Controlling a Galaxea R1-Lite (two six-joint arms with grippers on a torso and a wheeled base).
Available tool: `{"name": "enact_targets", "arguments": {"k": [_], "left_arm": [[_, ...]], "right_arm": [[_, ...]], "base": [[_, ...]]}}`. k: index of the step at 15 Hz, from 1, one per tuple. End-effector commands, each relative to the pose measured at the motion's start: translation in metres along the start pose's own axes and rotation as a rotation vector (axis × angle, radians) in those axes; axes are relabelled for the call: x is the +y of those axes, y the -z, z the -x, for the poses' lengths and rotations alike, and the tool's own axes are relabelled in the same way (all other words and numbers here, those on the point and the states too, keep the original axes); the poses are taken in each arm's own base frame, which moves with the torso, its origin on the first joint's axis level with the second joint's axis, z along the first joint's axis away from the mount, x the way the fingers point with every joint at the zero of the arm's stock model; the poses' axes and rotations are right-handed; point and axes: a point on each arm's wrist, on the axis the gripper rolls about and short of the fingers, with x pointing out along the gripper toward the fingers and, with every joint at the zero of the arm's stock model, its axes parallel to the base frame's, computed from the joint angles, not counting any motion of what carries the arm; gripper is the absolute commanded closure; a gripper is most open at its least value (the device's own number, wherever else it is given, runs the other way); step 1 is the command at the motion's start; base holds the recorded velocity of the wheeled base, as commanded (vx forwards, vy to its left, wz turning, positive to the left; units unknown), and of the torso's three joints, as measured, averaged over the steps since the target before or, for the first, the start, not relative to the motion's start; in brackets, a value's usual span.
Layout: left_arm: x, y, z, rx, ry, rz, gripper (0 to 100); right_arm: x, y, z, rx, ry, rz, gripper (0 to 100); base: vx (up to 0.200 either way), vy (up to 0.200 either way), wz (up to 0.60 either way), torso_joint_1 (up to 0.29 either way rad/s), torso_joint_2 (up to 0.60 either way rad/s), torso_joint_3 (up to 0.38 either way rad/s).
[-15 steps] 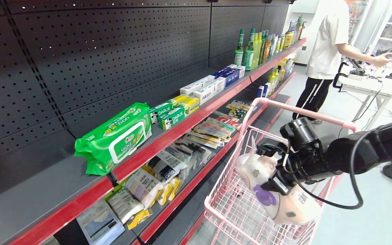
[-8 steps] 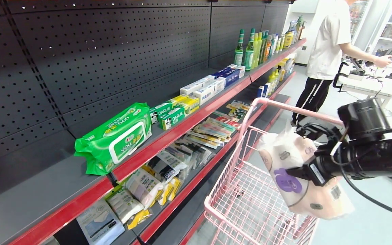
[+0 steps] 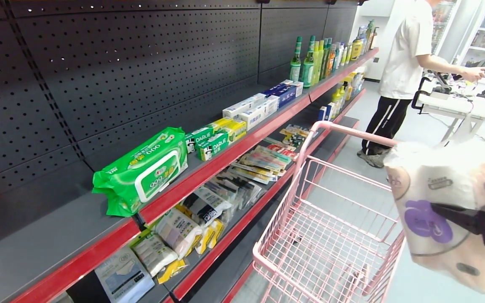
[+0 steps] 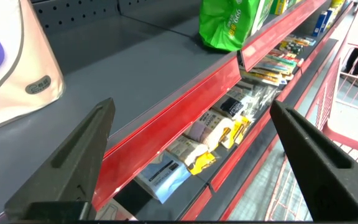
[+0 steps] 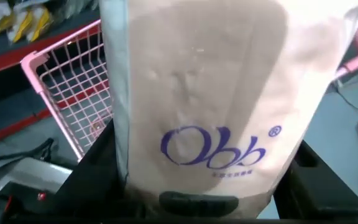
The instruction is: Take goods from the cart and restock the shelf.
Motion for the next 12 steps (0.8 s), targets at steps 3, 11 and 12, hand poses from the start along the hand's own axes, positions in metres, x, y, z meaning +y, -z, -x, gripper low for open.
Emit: {"name": "enact_targets", "arguments": {"k": [3, 11, 12], "left_arm": [[0.000, 0.000, 0.000, 0.001, -0.001, 0.000, 0], [0.000, 0.000, 0.000, 0.001, -0.001, 0.000, 0], [0.000, 0.000, 0.000, 0.001, -0.001, 0.000, 0]], "right_arm": [[-0.005, 0.024, 0.069, -0.212, 0.174, -0.058, 100], [0.001, 0.039, 0.092, -0.305, 0.195, -0.171, 100], [0.001, 0.040, 0.094, -0.311, 0.200, -0.170, 100]], "base": [[0.000, 0.000, 0.00, 0.000, 0.00, 0.000], [0.000, 0.000, 0.00, 0.000, 0.00, 0.000], [0.000, 0.000, 0.00, 0.000, 0.00, 0.000]]}}
